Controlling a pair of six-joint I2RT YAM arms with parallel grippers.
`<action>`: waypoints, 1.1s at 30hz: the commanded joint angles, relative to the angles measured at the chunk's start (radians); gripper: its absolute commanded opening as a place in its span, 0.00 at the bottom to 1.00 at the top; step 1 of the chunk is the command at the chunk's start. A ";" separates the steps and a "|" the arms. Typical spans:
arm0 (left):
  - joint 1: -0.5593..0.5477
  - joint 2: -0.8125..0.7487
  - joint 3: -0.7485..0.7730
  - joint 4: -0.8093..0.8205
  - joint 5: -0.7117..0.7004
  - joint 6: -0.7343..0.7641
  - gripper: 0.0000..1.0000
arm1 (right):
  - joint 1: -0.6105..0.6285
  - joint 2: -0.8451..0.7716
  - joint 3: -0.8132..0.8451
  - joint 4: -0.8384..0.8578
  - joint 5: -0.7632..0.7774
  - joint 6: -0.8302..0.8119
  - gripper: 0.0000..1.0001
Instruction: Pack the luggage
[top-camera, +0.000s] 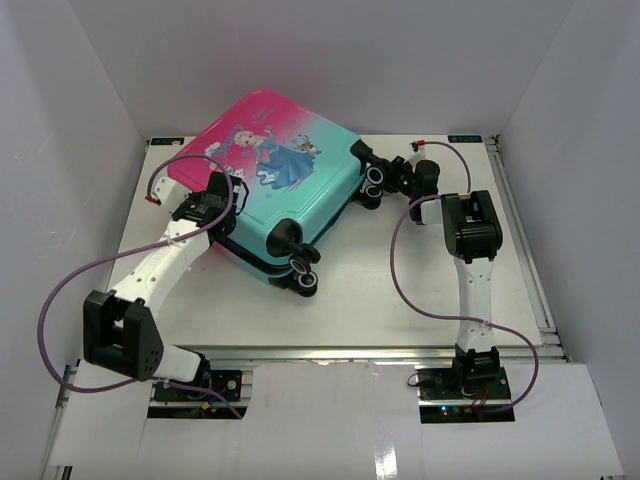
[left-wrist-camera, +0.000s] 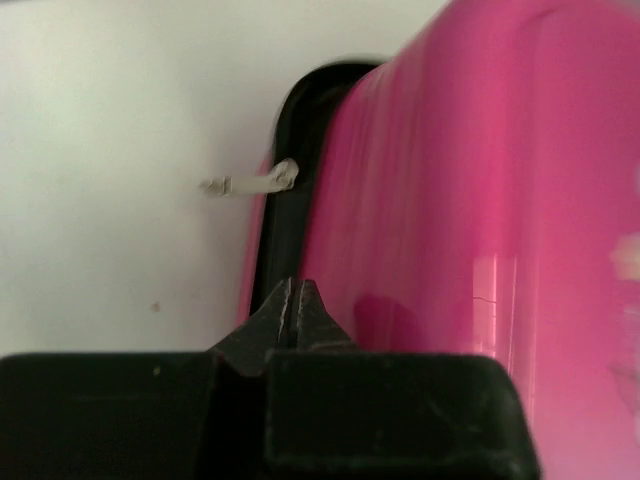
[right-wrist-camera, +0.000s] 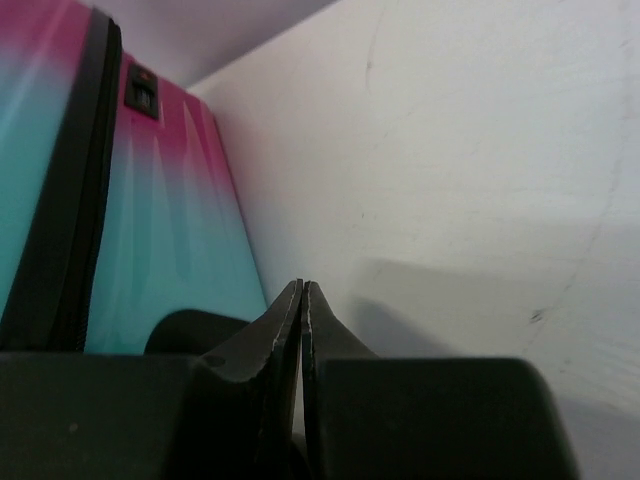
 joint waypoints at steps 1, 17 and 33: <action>0.040 0.049 -0.079 -0.037 0.060 -0.168 0.00 | 0.031 -0.035 0.003 -0.104 -0.057 -0.096 0.08; 0.360 0.180 0.055 0.414 0.423 0.269 0.00 | 0.146 -0.258 -0.425 0.056 -0.109 -0.183 0.08; 0.137 -0.079 0.264 0.474 0.816 0.866 0.31 | 0.280 -0.352 -0.685 0.135 -0.024 -0.187 0.08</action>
